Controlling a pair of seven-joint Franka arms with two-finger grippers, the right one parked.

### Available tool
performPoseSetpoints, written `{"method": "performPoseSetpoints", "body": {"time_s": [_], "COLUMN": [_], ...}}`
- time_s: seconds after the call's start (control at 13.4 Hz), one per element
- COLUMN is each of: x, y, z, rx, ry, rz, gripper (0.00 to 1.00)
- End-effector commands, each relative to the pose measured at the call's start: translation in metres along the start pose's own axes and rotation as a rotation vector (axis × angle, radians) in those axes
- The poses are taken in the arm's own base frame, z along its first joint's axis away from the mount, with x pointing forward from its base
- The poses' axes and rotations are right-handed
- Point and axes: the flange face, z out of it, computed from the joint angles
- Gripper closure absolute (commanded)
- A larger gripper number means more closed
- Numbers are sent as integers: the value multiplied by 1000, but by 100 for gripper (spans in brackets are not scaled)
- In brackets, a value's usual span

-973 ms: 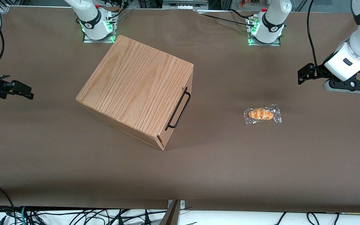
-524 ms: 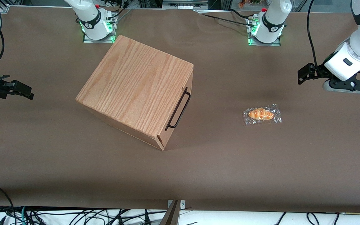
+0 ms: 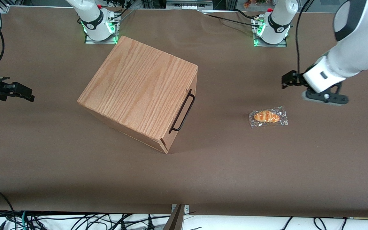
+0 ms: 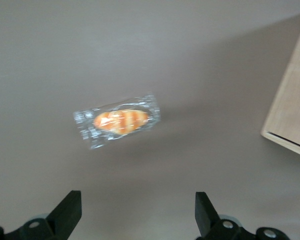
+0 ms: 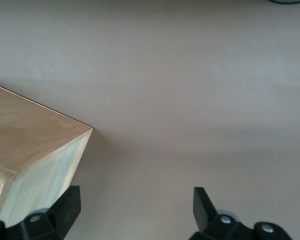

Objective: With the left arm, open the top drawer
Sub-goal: 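Move the left gripper toward the black handle on the wooden drawer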

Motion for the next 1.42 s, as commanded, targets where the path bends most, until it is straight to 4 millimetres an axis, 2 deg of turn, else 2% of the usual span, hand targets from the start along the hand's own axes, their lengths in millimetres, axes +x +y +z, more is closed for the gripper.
{"method": "performPoseSetpoints", "body": {"time_s": [0.0, 0.22, 0.37, 0.6, 0.75, 1.12, 1.27, 1.35], "x": [32, 50, 61, 79, 83, 110, 109, 111], "y": [47, 94, 127, 165, 198, 227, 248, 246], "z": [4, 26, 35, 61, 75, 109, 120, 124], "rx": [-75, -204, -270, -385, -387, -396, -392, -390], "ry": [-2, -29, 29, 88, 125, 190, 216, 218], "rz": [46, 83, 100, 69, 100, 121, 138, 139], "gripper": [0, 0, 0, 0, 0, 0, 0, 0]}}
